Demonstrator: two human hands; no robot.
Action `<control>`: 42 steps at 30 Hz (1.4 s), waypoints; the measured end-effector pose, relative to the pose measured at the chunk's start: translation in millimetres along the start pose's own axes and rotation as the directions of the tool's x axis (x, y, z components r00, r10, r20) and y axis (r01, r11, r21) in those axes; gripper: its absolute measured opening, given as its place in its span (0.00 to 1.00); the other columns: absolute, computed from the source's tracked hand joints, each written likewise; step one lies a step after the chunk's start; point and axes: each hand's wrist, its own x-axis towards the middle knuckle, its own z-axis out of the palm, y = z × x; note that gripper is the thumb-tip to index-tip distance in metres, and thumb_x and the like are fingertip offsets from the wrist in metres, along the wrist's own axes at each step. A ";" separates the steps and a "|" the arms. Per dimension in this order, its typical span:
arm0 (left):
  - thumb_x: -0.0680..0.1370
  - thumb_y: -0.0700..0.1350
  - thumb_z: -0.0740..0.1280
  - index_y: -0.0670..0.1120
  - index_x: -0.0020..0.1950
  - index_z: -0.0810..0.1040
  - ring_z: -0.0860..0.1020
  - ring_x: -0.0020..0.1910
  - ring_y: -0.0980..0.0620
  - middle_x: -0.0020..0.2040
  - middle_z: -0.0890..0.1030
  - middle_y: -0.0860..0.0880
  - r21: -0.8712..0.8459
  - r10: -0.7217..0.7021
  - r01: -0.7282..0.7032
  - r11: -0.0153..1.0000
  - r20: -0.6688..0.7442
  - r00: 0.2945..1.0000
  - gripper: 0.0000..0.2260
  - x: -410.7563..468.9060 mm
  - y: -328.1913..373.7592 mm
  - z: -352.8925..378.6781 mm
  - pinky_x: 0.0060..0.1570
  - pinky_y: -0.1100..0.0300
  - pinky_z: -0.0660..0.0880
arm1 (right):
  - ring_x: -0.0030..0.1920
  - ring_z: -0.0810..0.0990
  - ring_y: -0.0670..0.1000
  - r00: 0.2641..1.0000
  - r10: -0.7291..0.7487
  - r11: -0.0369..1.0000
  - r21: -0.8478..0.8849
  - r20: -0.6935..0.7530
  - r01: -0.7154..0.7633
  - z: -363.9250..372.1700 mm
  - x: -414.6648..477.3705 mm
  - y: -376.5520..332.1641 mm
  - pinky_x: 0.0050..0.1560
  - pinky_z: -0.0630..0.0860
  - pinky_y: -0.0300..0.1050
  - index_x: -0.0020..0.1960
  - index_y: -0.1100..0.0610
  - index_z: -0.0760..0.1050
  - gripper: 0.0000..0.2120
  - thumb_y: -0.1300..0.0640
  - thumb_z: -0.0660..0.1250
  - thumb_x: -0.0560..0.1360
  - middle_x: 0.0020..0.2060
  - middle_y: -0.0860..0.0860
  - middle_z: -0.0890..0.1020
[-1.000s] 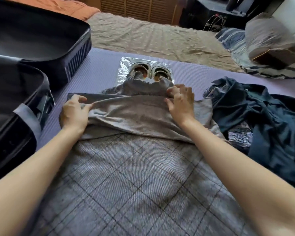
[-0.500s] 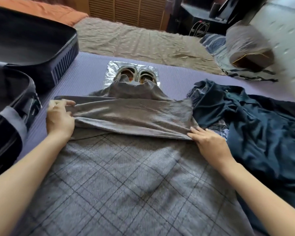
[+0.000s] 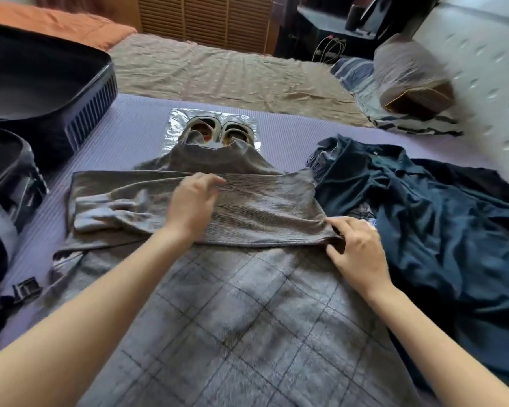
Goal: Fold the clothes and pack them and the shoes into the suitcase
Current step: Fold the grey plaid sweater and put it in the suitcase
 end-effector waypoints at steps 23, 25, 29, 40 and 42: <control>0.75 0.43 0.69 0.49 0.52 0.81 0.77 0.50 0.54 0.54 0.81 0.48 -0.533 -0.337 0.363 0.764 0.150 0.929 0.07 121.3 110.6 136.9 0.46 0.66 0.71 | 0.47 0.76 0.53 0.978 0.014 0.982 0.186 -0.210 0.026 -3.6 -26.4 30.1 0.68 0.63 0.48 0.43 0.57 0.79 0.07 0.66 0.73 0.68 0.38 0.48 0.80; 0.76 0.42 0.68 0.49 0.52 0.81 0.78 0.52 0.53 0.55 0.80 0.49 -0.511 -0.307 0.358 0.782 0.184 0.934 0.07 118.4 107.9 140.7 0.44 0.67 0.71 | 0.46 0.76 0.53 0.984 0.003 0.994 0.111 -0.176 0.017 -2.4 -26.7 29.6 0.68 0.62 0.49 0.43 0.55 0.79 0.07 0.64 0.73 0.67 0.37 0.48 0.79; 0.78 0.43 0.66 0.49 0.61 0.77 0.73 0.63 0.49 0.71 0.69 0.47 -0.312 -0.113 0.225 0.923 0.337 0.935 0.12 101.2 109.2 143.7 0.62 0.58 0.70 | 0.52 0.74 0.52 0.981 0.025 0.994 0.108 -0.194 -0.004 -4.7 -23.8 21.4 0.64 0.66 0.53 0.49 0.55 0.81 0.08 0.57 0.66 0.72 0.45 0.49 0.79; 0.81 0.54 0.54 0.52 0.74 0.63 0.48 0.77 0.50 0.77 0.55 0.48 0.307 -0.024 -0.039 0.951 0.199 0.980 0.21 -41.6 34.3 45.6 0.73 0.49 0.45 | 0.76 0.38 0.46 0.887 0.025 1.000 -0.009 0.461 -0.023 17.4 7.5 -8.9 0.73 0.31 0.49 0.78 0.48 0.41 0.33 0.35 0.36 0.76 0.77 0.46 0.43; 0.79 0.64 0.45 0.56 0.77 0.48 0.43 0.77 0.50 0.78 0.48 0.50 0.488 -0.184 0.021 0.873 0.290 0.939 0.28 -61.7 4.7 31.9 0.73 0.48 0.42 | 0.76 0.37 0.47 0.862 0.078 0.994 -0.104 0.502 -0.030 24.2 8.2 -10.1 0.73 0.30 0.50 0.77 0.49 0.39 0.35 0.35 0.33 0.75 0.77 0.47 0.42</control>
